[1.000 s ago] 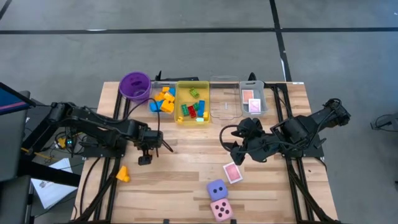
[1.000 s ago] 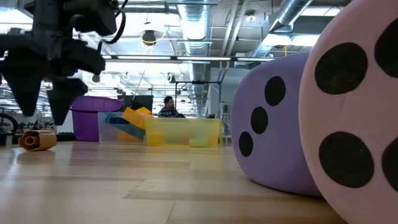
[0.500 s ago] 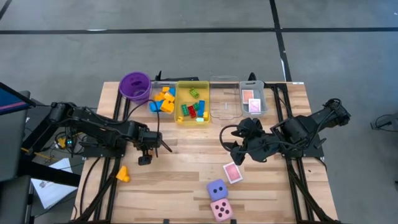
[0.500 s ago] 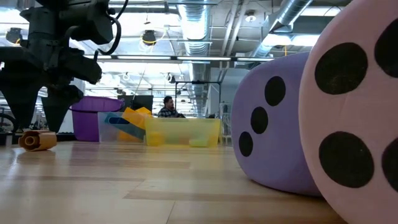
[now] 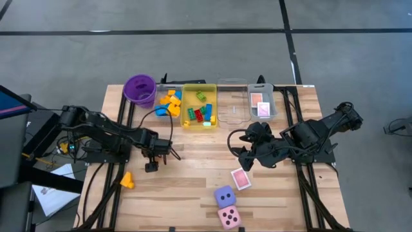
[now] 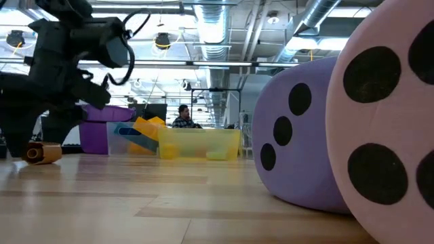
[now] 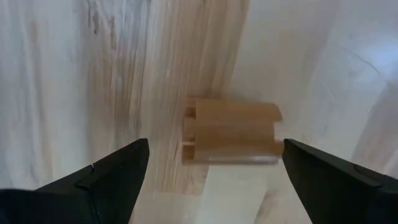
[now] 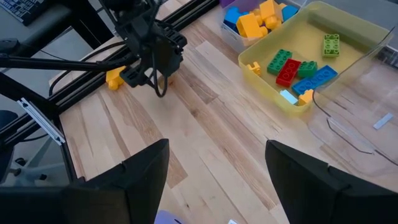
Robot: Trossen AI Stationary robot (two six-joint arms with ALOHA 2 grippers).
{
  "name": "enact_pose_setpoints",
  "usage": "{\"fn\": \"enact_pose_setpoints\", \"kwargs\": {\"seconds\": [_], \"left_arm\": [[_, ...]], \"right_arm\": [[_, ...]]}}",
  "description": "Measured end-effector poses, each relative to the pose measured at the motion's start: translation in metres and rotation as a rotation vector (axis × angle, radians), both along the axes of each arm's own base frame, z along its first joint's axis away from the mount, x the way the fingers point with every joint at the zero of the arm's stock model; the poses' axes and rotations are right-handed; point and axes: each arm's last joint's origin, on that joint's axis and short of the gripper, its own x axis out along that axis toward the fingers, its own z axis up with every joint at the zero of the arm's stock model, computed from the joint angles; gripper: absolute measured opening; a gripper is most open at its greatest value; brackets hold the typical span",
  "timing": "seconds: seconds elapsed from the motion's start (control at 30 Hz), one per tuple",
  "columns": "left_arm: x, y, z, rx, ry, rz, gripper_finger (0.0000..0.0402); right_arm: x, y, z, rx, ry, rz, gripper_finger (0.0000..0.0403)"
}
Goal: Pick & Place Toys
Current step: Put the small brown game piece into the yellow bin
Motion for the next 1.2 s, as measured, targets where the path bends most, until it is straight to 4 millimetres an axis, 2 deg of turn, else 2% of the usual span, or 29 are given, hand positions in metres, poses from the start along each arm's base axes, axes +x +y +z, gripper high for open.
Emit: {"fn": "enact_pose_setpoints", "kwargs": {"seconds": [0.17, 0.7, 1.2], "left_arm": [[0.0048, -0.0005, -0.0066, 0.002, 0.007, 0.018, 0.0360], [0.0076, -0.0006, -0.0062, 0.008, -0.027, 0.017, 0.0354], [0.0091, -0.0007, -0.0063, 0.007, -0.042, 0.012, 0.0222]], "right_arm": [[0.0001, -0.0001, 0.0000, 0.000, 0.000, 0.000, 0.0260], [0.0001, -0.0001, 0.0000, 0.000, 0.000, 0.000, 0.0260], [0.0001, -0.0001, 0.0000, 0.000, -0.001, -0.001, 0.0260]]}}
